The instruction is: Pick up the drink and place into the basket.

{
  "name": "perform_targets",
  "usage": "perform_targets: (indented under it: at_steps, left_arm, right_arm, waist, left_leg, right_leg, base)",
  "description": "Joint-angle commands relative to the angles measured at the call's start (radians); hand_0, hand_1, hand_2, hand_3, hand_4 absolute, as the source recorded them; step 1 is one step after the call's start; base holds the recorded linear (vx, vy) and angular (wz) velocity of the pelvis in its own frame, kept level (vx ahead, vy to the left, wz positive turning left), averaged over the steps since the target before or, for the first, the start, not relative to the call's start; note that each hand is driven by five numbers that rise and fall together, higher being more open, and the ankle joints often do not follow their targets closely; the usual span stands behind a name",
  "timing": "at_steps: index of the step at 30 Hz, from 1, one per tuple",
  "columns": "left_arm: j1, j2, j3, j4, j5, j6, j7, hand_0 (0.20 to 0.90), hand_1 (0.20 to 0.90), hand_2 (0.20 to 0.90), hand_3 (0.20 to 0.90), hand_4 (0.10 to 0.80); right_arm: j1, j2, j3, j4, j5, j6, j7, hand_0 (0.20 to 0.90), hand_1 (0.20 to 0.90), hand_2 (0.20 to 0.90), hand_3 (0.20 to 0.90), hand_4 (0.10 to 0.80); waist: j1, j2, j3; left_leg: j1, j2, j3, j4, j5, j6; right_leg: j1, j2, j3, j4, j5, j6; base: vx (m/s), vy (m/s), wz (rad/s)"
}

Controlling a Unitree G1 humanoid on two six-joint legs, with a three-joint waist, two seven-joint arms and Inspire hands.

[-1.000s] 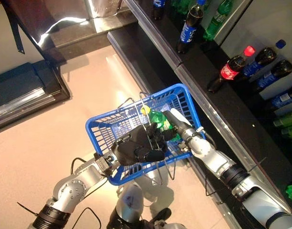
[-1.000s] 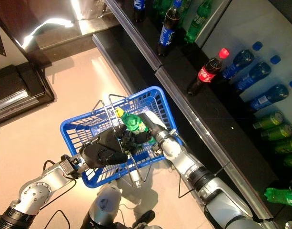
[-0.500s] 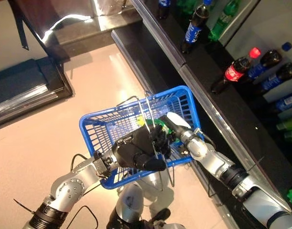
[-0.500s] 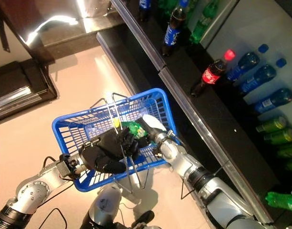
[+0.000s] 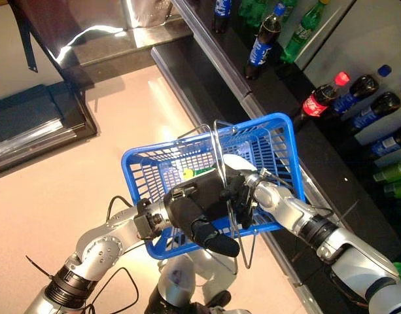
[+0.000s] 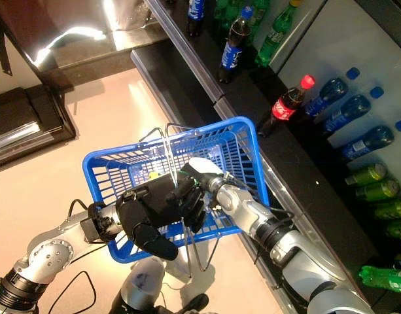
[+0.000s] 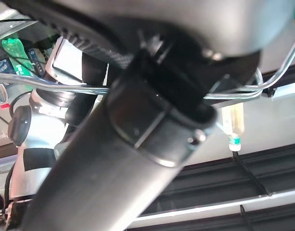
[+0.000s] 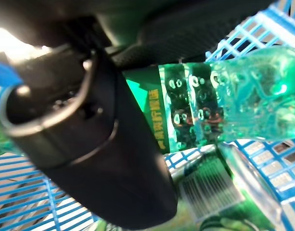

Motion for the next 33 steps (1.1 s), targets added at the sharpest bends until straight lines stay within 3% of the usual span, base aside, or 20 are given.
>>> perform_targets:
  at_steps: [1, 7, 9, 10, 11, 12, 33]
  left_arm:
    - [-0.071, -0.157, -0.086, -0.234, -0.118, -0.125, -0.219, 0.300, 0.300, 0.300, 0.200, 0.100]
    - [-0.086, -0.172, -0.095, -0.240, -0.113, -0.108, -0.227, 0.300, 0.300, 0.300, 0.200, 0.100]
    - [-0.090, -0.174, -0.095, -0.242, -0.116, -0.102, -0.227, 0.300, 0.300, 0.300, 0.200, 0.100]
    - [-0.090, -0.174, -0.095, -0.243, -0.118, -0.100, -0.228, 0.300, 0.300, 0.300, 0.200, 0.100]
    - [-0.090, -0.174, -0.095, -0.243, -0.118, -0.100, -0.228, 0.300, 0.300, 0.300, 0.200, 0.100]
    - [-0.094, -0.178, -0.096, -0.246, -0.122, -0.094, -0.226, 0.300, 0.300, 0.300, 0.200, 0.100]
    - [-0.095, -0.201, -0.100, -0.254, -0.128, -0.070, -0.196, 0.300, 0.300, 0.300, 0.200, 0.100]
  right_arm:
    - [-0.080, 0.078, 0.101, 0.045, -0.024, -0.025, -0.029, 0.300, 0.300, 0.300, 0.200, 0.100]
    - [-0.084, 0.127, 0.092, 0.108, -0.050, 0.022, -0.020, 0.300, 0.300, 0.300, 0.200, 0.100]
    - [-0.083, 0.138, 0.088, 0.127, -0.053, 0.041, -0.012, 0.674, 0.674, 0.674, 0.636, 0.536]
    - [-0.083, 0.141, 0.086, 0.132, -0.054, 0.045, -0.008, 0.731, 0.731, 0.731, 0.702, 0.602]
    - [-0.084, 0.141, 0.086, 0.133, -0.054, 0.044, -0.008, 0.731, 0.731, 0.731, 0.702, 0.602]
    - [-0.083, 0.157, 0.082, 0.159, -0.059, 0.053, -0.002, 0.900, 0.900, 0.900, 0.900, 0.800]
    - [-0.044, 0.202, 0.052, 0.213, -0.053, 0.086, -0.024, 0.900, 0.900, 0.900, 0.900, 0.800]
  waist:
    - [-0.005, 0.007, -0.343]
    - [0.003, 0.008, -0.345]
    - [0.004, 0.009, -0.347]
    - [0.005, 0.009, -0.347]
    - [0.005, 0.009, -0.347]
    - [0.007, 0.009, -0.349]
    - [0.000, 0.012, -0.357]
  left_leg:
    - [0.077, 0.011, 0.012, -0.075, -0.062, 0.011]
    - [0.076, 0.006, 0.003, -0.075, -0.060, 0.014]
    - [0.076, 0.004, 0.001, -0.075, -0.060, 0.015]
    - [0.076, 0.004, 0.001, -0.075, -0.059, 0.015]
    - [0.076, 0.004, 0.000, -0.075, -0.059, 0.015]
    - [0.077, 0.002, -0.003, -0.075, -0.058, 0.016]
    - [0.081, 0.000, 0.006, -0.075, -0.061, 0.021]
  right_leg:
    - [-0.001, 0.029, -0.019, 0.034, -0.009, -0.031]
    - [0.000, 0.029, -0.023, 0.036, -0.009, -0.032]
    - [0.000, 0.028, -0.025, 0.037, -0.010, -0.032]
    - [0.000, 0.028, -0.025, 0.037, -0.009, -0.031]
    - [0.000, 0.028, -0.025, 0.037, -0.009, -0.031]
    - [0.000, 0.028, -0.027, 0.038, -0.009, -0.031]
    - [-0.003, 0.029, -0.021, 0.034, -0.004, -0.031]
  base:
    - [0.000, 0.000, 0.00]
    - [0.000, 0.000, 0.00]
    - [0.016, 0.007, 0.04]
    - [0.005, 0.004, 0.08]
    - [0.014, 0.006, 0.07]
    - [0.017, 0.005, 0.07]
    - [0.001, 0.000, 0.00]
